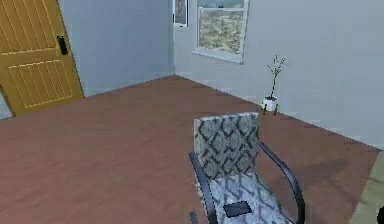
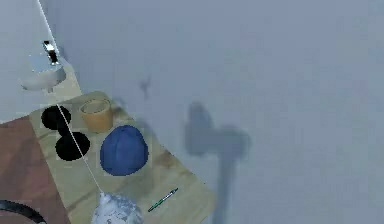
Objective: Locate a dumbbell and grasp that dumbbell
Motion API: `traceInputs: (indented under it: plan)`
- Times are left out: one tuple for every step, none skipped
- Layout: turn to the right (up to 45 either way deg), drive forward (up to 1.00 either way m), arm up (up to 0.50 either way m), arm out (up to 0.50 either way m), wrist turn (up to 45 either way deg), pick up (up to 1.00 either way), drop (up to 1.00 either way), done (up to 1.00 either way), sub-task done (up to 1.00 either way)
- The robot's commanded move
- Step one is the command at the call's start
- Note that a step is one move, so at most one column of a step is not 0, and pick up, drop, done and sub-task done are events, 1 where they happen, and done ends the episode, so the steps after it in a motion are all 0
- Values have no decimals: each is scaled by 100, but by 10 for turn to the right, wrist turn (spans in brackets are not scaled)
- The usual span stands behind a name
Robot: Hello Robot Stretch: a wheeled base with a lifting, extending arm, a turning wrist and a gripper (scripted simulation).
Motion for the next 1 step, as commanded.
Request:
traceInputs:
  plan:
    - [-300,0,0,0,0,0,0,0,0]
